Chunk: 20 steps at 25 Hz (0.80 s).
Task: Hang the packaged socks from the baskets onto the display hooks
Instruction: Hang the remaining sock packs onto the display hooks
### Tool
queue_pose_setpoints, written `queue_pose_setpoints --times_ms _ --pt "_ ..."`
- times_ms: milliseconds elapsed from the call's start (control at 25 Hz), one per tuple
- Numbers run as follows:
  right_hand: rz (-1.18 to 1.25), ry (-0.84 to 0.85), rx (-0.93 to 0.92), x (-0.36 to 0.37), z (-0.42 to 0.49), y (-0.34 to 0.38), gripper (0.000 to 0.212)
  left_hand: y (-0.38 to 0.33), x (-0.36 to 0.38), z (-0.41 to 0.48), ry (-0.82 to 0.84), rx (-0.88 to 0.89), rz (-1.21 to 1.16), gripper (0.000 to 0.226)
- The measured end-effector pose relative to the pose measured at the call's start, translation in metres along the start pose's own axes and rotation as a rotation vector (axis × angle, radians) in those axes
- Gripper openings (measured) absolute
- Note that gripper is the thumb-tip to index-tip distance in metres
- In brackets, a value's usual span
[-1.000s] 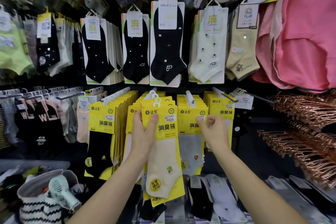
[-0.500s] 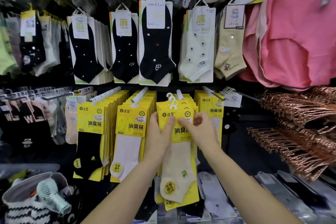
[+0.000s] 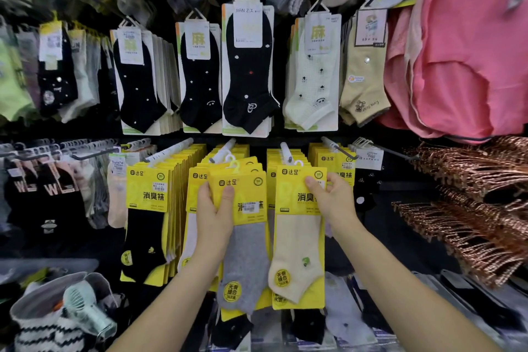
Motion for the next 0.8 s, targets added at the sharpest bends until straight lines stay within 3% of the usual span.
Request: queue_pose_setpoints --times_ms 120,680,800 --pt "-0.032 -0.004 -0.009 0.005 0.01 0.011 0.011 0.003 -0.018 0.007 -0.048 -0.003 0.02 0.009" --pt "-0.278 0.019 0.063 0.016 0.019 0.001 0.047 0.005 -0.027 0.007 -0.003 -0.052 -0.015 0.025" --pt "-0.326 -0.012 0.049 0.021 0.02 -0.003 0.035 0.004 -0.027 0.006 0.005 -0.065 -0.021 0.031"
Point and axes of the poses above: each hand's wrist, its own z-axis towards the middle knuckle, its own x-axis out of the palm, y = z × x, the point moved 1 cm from there along z, towards the middle knuckle, and after that the axes turned 6 degrees about y, right-handed, at the moved point
